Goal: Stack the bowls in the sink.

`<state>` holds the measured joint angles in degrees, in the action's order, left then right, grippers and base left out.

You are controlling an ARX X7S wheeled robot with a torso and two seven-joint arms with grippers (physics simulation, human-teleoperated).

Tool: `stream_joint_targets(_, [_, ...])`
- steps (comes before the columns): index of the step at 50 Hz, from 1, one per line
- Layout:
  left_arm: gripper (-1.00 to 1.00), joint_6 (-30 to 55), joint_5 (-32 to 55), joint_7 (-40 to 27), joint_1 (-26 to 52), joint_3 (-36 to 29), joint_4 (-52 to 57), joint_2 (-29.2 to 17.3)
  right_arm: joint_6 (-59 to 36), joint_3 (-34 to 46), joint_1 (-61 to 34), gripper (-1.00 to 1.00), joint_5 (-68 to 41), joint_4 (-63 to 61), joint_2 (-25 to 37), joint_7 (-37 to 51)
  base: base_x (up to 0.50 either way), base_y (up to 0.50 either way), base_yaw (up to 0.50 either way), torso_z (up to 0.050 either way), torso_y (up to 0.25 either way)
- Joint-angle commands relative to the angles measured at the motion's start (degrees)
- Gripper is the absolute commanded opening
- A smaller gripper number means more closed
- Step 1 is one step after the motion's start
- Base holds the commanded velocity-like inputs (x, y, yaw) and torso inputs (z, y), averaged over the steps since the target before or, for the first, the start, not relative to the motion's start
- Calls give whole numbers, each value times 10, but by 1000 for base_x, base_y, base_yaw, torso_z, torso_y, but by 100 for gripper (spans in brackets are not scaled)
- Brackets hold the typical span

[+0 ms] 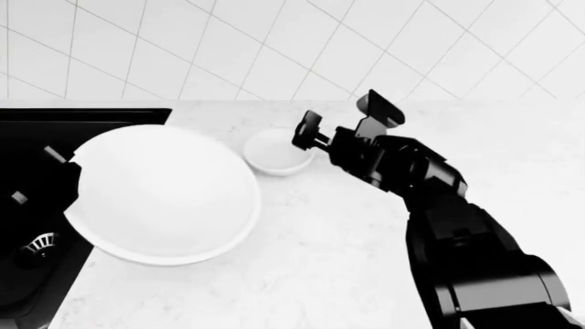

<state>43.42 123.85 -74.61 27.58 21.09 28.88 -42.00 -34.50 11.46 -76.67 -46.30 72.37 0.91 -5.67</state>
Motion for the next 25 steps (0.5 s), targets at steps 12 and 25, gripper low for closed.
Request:
stream_joint_targets(12, [-100, -12, 3, 8, -15, 13, 5, -2, 18, 78, -1, 100, -65, 26, -9, -5, 0, 0, 0, 0, 0])
stream_joint_targets(25, [-100, -17, 4, 6, -21, 15, 8, -7, 34, 172, 3, 100, -161, 26, -9, 11, 0, 0, 0, 0, 0])
